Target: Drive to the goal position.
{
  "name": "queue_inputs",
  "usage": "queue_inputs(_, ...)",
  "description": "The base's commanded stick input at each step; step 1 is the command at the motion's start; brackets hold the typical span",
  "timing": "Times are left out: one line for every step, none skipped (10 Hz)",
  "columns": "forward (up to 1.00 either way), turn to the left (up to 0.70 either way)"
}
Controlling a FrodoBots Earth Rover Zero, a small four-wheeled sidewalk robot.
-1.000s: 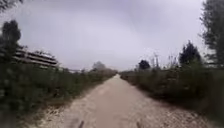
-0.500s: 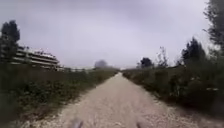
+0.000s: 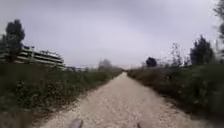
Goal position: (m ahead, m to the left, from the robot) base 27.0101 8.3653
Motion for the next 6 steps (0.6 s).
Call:
queue_inputs(0.85, 0.0)
queue_inputs(0.85, 0.0)
queue_inputs(0.85, 0.0)
queue_inputs(0.85, 0.0)
queue_inputs(0.85, 0.0)
queue_inputs(0.85, 0.0)
